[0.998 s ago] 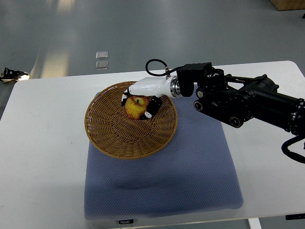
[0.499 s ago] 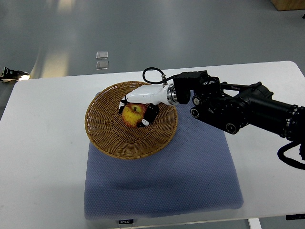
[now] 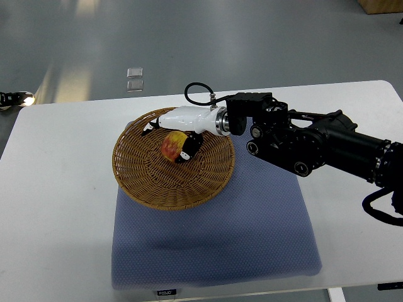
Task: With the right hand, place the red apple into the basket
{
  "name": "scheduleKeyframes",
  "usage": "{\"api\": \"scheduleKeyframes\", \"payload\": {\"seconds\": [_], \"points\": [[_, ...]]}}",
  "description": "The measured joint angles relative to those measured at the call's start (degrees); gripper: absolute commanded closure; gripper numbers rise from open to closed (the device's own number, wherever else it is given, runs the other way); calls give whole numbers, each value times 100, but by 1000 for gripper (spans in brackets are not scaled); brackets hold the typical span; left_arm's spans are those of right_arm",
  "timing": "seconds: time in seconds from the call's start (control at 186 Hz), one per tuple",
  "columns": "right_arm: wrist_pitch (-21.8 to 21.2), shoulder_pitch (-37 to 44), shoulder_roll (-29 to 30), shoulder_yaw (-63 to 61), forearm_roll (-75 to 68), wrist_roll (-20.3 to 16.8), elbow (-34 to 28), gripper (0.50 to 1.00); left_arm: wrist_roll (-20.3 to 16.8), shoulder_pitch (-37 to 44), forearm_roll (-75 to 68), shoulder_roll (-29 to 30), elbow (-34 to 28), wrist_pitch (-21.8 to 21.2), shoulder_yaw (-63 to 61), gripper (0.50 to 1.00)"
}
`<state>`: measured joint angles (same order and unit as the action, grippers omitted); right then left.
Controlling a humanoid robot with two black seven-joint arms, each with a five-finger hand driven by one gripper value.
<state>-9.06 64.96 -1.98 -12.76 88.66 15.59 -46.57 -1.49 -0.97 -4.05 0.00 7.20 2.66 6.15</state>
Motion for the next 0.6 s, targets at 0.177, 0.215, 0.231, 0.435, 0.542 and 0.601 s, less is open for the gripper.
{"api": "scheduleKeyframes", "payload": {"seconds": [0.177, 0.215, 0.231, 0.435, 0.542, 0.601], "points": [[-26, 43, -58, -343, -64, 24, -1, 587, 0, 0, 0, 0, 0, -2, 0, 500], [-37, 50, -72, -458, -101, 27, -1, 587, 0, 0, 0, 0, 0, -2, 0, 500], [-41, 52, -81, -501, -117, 30, -1, 587, 0, 0, 0, 0, 0, -2, 0, 500], [-48, 72, -375, -1016, -503, 49, -2, 587, 0, -1, 0, 0, 0, -2, 0, 500], [-74, 56, -608, -1414, -1192, 51, 9, 587, -1, -2, 0, 0, 0, -2, 0, 500], [-94, 20, -719, -1587, -1747, 51, 25, 587, 0, 2, 0, 0, 0, -2, 0, 500]]}}
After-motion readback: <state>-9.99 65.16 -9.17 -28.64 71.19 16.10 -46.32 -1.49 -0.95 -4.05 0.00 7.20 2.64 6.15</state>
